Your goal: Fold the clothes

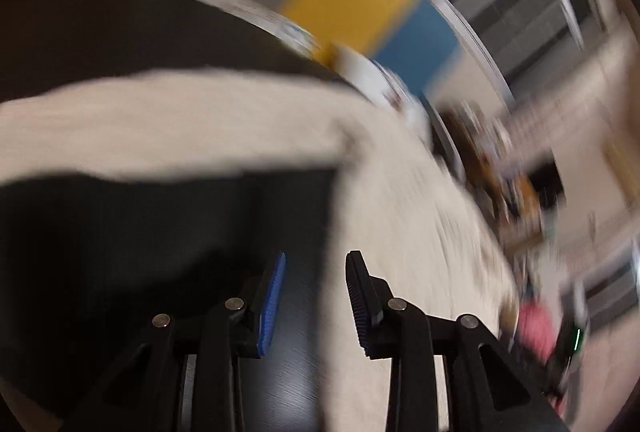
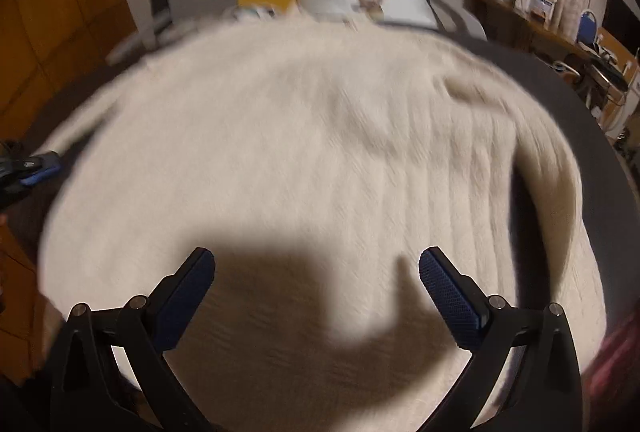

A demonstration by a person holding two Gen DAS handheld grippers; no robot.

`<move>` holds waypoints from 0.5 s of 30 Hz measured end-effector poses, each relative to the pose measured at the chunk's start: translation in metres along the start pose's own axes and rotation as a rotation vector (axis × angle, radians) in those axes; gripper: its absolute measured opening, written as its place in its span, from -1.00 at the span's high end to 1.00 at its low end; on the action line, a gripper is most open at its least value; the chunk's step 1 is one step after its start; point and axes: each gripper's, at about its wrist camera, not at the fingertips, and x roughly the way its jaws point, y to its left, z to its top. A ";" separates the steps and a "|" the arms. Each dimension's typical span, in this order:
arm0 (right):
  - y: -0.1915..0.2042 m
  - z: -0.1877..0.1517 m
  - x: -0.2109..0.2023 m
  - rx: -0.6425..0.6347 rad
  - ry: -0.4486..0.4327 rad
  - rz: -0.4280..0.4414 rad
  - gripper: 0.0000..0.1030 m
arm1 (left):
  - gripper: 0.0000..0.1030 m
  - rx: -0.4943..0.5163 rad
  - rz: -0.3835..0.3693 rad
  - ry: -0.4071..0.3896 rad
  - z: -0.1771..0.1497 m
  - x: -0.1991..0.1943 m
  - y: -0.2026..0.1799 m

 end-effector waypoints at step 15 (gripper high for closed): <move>0.105 0.026 0.072 -0.159 0.068 0.164 -1.00 | 0.25 -0.504 0.126 -0.009 0.072 -0.086 0.221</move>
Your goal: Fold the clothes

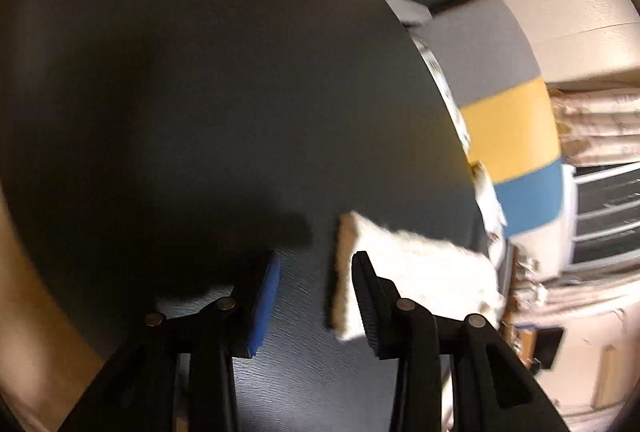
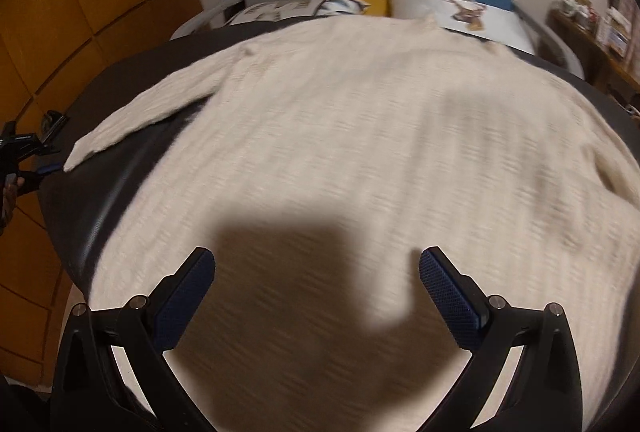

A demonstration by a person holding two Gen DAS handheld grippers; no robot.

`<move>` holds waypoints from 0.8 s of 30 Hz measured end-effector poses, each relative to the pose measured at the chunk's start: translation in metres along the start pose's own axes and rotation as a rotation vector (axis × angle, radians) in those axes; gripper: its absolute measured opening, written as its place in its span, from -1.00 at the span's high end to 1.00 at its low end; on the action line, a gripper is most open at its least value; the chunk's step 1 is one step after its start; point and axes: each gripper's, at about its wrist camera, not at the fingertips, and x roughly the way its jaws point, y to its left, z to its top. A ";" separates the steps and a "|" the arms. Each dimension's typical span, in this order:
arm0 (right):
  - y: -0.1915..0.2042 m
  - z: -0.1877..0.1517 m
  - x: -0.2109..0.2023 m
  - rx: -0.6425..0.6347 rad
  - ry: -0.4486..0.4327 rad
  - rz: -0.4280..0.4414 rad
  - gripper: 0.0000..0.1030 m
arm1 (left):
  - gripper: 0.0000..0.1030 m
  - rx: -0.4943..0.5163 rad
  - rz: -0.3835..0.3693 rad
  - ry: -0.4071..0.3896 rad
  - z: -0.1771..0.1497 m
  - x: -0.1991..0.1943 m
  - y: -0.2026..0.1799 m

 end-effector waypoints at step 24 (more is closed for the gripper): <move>0.060 0.004 0.038 -0.165 0.046 0.006 -1.00 | 0.57 0.046 -0.177 0.092 0.000 0.024 -0.031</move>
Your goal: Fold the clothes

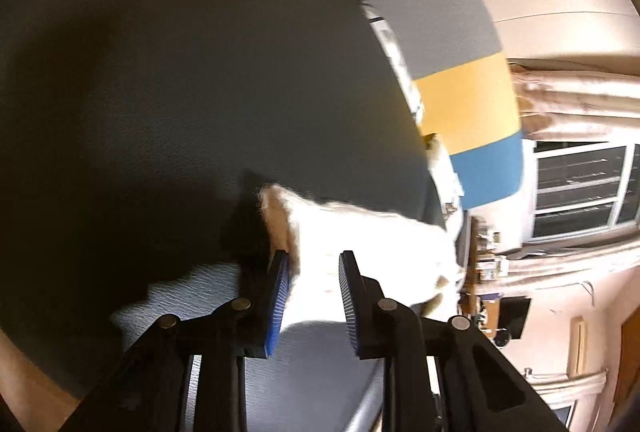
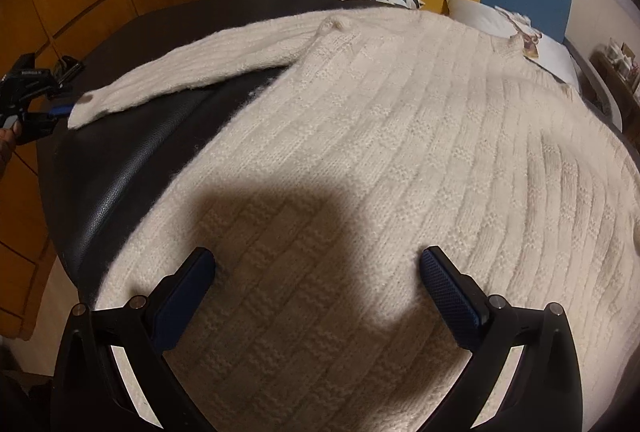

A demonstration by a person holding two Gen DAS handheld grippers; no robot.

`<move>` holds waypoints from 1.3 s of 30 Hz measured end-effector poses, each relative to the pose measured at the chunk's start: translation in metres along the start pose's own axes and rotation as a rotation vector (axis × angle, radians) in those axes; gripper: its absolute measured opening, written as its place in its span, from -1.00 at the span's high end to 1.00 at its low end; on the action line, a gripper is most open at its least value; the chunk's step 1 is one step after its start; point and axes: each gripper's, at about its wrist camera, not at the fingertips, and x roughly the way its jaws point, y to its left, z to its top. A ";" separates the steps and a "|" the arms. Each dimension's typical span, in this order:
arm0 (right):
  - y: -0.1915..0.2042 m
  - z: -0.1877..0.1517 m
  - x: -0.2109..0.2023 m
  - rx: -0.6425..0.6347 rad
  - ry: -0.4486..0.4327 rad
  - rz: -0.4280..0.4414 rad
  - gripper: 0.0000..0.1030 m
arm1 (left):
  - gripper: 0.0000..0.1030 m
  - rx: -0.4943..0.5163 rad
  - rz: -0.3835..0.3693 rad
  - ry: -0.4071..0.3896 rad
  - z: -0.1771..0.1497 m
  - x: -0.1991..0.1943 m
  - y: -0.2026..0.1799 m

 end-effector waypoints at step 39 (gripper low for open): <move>-0.034 0.088 0.060 0.108 0.002 -0.036 -1.00 | 0.96 0.276 0.499 -0.267 0.027 0.006 0.005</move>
